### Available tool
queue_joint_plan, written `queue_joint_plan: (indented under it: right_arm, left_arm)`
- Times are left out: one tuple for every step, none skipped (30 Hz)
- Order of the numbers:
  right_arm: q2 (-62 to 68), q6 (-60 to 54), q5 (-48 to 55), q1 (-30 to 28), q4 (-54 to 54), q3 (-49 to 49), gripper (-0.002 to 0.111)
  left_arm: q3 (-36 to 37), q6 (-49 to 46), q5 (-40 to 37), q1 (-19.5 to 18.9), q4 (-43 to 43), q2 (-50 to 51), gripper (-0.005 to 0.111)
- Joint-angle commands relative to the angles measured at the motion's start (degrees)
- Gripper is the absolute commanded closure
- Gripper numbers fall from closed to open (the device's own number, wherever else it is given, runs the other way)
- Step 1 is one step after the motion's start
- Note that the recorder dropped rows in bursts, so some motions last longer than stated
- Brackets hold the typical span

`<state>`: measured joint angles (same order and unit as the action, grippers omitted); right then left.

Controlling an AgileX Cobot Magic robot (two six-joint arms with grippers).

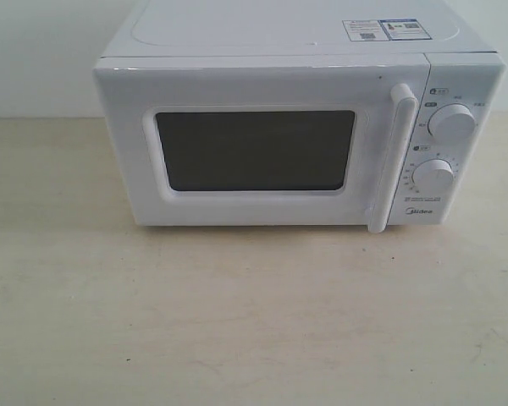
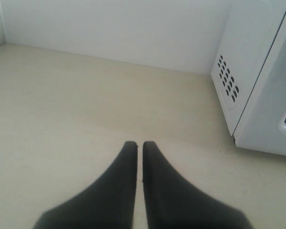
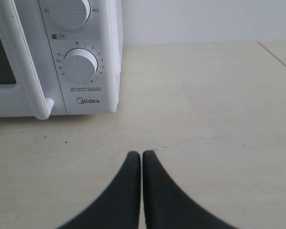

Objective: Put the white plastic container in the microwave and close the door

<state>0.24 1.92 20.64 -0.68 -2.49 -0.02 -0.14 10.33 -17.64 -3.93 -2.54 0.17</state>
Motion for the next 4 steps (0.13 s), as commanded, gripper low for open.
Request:
queue_joint_plan:
  right_arm:
    - [-0.24, -0.34, -0.20, 0.05, -0.14, 0.02, 0.108]
    - [-0.24, -0.34, -0.20, 0.05, -0.14, 0.02, 0.108]
    - [-0.24, -0.34, -0.20, 0.05, -0.14, 0.02, 0.108]
    - [-0.24, -0.34, -0.20, 0.05, -0.14, 0.02, 0.108]
  left_arm:
    - [0.14, 0.40, 0.18, -0.06, 0.13, -0.17, 0.102]
    - [0.14, 0.40, 0.18, -0.06, 0.13, -0.17, 0.102]
    - [0.14, 0.40, 0.18, -0.06, 0.13, -0.17, 0.102]
    - [0.14, 0.40, 0.18, -0.06, 0.13, -0.17, 0.102]
